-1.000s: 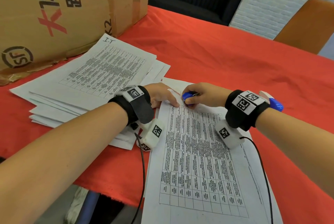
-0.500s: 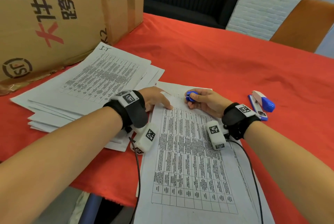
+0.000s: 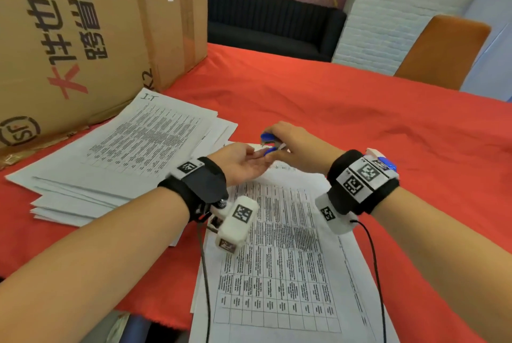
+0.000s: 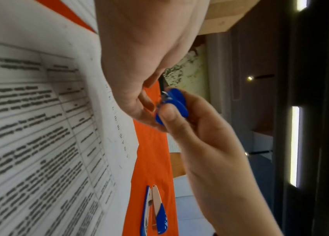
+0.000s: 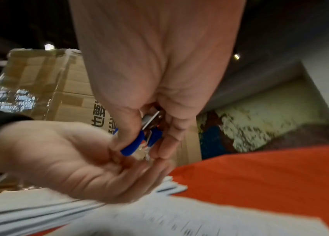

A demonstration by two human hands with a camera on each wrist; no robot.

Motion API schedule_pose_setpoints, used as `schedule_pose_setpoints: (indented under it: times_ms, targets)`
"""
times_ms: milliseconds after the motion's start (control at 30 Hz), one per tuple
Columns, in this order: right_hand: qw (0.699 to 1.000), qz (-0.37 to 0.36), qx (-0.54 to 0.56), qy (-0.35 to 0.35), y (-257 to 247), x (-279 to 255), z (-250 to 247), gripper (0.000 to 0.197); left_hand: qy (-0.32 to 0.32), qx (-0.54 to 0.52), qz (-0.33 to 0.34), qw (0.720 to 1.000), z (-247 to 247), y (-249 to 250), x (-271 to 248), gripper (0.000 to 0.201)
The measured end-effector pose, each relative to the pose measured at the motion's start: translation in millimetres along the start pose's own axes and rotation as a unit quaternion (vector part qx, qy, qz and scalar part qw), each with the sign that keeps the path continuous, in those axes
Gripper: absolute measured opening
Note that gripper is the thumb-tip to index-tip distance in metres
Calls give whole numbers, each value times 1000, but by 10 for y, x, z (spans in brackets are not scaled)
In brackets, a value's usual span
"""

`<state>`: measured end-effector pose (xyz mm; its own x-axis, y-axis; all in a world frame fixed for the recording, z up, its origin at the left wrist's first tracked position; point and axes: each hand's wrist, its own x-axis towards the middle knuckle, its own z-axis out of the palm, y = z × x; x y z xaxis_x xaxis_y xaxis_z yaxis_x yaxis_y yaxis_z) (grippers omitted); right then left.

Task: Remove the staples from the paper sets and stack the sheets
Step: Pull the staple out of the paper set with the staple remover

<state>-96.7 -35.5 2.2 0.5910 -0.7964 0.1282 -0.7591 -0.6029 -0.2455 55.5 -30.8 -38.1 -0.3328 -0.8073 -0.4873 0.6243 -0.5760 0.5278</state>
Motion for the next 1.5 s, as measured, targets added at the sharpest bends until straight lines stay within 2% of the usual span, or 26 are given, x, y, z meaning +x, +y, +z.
schedule_pose_setpoints:
  times_ms: [67, 100, 133, 167, 200, 267, 300, 333, 433, 600, 733, 900, 1033, 1067, 1133, 1200, 1367, 1500]
  targets:
    - [999, 28, 7, 16, 110, 3, -97, 44, 33, 59, 24, 997, -45, 47, 42, 30]
    - [999, 52, -6, -3, 172, -3, -119, 43, 54, 142, 47, 987, -62, 67, 58, 27]
    - [996, 73, -36, -42, 224, -13, -111, 41, 70, 245, 75, 964, -72, 81, 74, 25]
    - [990, 84, -70, -87, 265, -23, -71, 40, 82, 362, 102, 923, -73, 90, 91, 22]
    - [983, 88, -98, -128, 279, -32, -8, 40, 89, 485, 124, 861, -68, 93, 111, 20]
    - [973, 87, -125, -173, 247, -30, 106, 42, 90, 683, 134, 713, -40, 69, 158, 16]
    - [970, 85, -133, -185, 228, -11, 143, 43, 85, 735, 118, 662, -14, 43, 169, 18]
    - [967, 81, -141, -195, 202, 10, 162, 43, 78, 765, 100, 632, 10, 19, 183, 22]
    - [957, 64, -169, -229, 154, 61, 205, 42, 70, 819, 83, 563, 71, -35, 200, 39]
    - [951, 41, -202, -231, 105, 75, 264, 28, 39, 869, 66, 488, 119, -65, 225, 48]
    - [945, 25, -221, -241, 55, 85, 297, 19, 21, 888, 76, 452, 145, -71, 239, 47]
    - [930, 37, -277, -240, -2, 17, 415, 37, -7, 901, 82, 425, 159, -66, 238, 52]
    - [935, 35, -256, -243, -9, 12, 401, 35, -7, 909, 80, 410, 142, -40, 232, 52]
    - [937, 29, -248, -245, 11, 18, 373, 31, -1, 907, 79, 414, 138, -41, 242, 50]
    - [949, 26, -206, -236, 108, 29, 323, 24, 11, 904, 81, 419, 139, -54, 257, 42]
    - [962, 38, -152, -222, 215, 25, 298, 26, 14, 909, 78, 410, 155, -62, 244, 38]
    - [974, 68, -53, -211, 340, 13, 310, 26, 12, 922, 63, 381, 158, -85, 263, 57]
    - [975, 85, 32, -203, 426, -14, 286, 15, 18, 928, 61, 367, 193, -99, 254, 58]
